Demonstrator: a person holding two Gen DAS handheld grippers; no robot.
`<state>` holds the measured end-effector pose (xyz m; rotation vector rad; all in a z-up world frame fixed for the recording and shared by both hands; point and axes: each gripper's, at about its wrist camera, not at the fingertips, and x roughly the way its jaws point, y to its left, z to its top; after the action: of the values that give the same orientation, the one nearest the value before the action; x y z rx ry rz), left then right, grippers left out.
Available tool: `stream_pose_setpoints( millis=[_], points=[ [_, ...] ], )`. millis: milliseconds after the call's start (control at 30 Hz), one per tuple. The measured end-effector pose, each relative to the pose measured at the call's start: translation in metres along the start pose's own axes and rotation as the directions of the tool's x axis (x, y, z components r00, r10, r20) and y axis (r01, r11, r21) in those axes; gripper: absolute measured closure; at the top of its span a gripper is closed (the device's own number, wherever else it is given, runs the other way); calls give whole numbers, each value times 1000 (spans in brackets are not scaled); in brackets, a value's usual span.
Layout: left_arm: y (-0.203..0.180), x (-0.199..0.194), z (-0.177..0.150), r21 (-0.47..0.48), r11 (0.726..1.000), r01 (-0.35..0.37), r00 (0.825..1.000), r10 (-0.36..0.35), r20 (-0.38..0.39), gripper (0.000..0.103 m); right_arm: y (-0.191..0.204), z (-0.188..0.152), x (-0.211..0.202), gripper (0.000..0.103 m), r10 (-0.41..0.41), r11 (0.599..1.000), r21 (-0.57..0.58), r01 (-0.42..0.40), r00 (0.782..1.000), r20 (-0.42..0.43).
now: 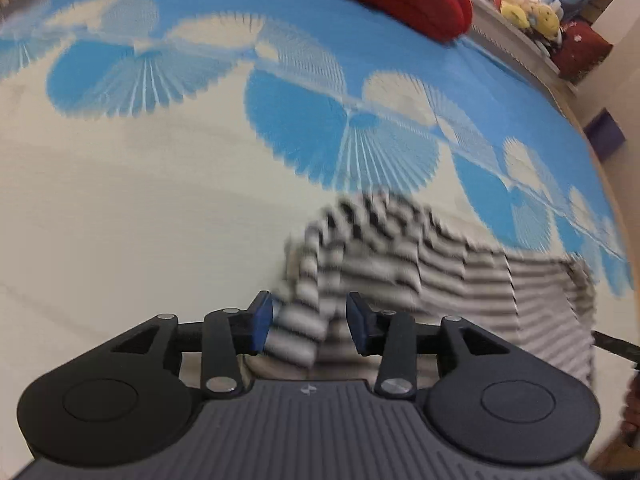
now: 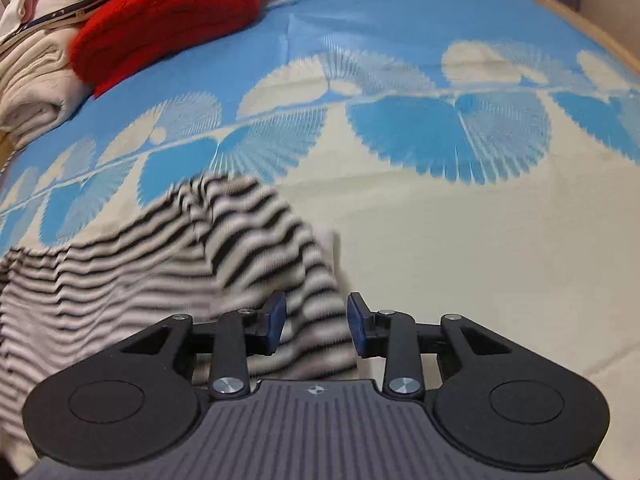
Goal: Fold small clothes
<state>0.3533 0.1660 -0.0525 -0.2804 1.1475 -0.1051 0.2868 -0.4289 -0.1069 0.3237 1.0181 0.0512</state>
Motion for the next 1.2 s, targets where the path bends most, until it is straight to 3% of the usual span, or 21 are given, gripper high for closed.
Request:
stream_pose_setpoints(
  millis=[167, 333, 567, 600, 633, 667, 700, 833, 900, 1000, 1100, 1167, 1200],
  points=[
    [7, -4, -35, 109, 994, 7, 990, 8, -143, 55, -6, -30, -15, 64, 41, 996, -69, -50, 992, -116],
    [12, -12, -63, 161, 985, 66, 980, -33, -199, 55, -5, -58, -20, 59, 34, 991, -121, -59, 980, -197],
    [7, -1, -86, 218, 974, 59, 963, 2, -269, 55, 5, -66, -26, 59, -4, 989, -142, -25, 981, -195],
    [2, 1, -87, 246, 968, 55, 964, 13, -267, 56, 4, -64, -26, 63, -6, 989, -146, -22, 981, -193],
    [-1, 1, -88, 273, 961, 43, 966, 30, -258, 71, 6, -63, -29, 70, 4, 989, -146, -32, 982, -187],
    [-2, 1, -89, 287, 957, 40, 968, 34, -249, 89, 6, -61, -31, 90, 19, 989, -144, -46, 983, -182],
    [-1, 0, -88, 291, 956, 43, 969, 30, -244, 100, 6, -59, -36, 96, 30, 988, -144, -55, 986, -166],
    [10, -34, -73, 249, 967, 51, 991, -19, -129, 101, -6, -44, -72, 100, 101, 994, -46, -103, 994, -35],
    [15, -49, -70, 225, 973, 51, 996, -32, -86, 101, -15, -43, -83, 101, 105, 994, -11, -105, 994, -16],
    [17, -46, -76, 233, 973, 3, 993, 25, -116, 101, -21, -50, -72, 101, 44, 999, -6, -44, 994, -100],
    [8, -22, -85, 286, 958, -36, 972, 101, -214, 100, -16, -62, -47, 101, -28, 999, -40, 20, 976, -215],
    [-1, -9, -90, 330, 941, -75, 955, 163, -249, 99, -11, -64, -39, 101, -61, 997, -65, 48, 971, -231],
    [-3, -7, -89, 334, 939, -89, 952, 178, -248, 94, -9, -62, -39, 100, -67, 997, -57, 56, 973, -222]
  ],
)
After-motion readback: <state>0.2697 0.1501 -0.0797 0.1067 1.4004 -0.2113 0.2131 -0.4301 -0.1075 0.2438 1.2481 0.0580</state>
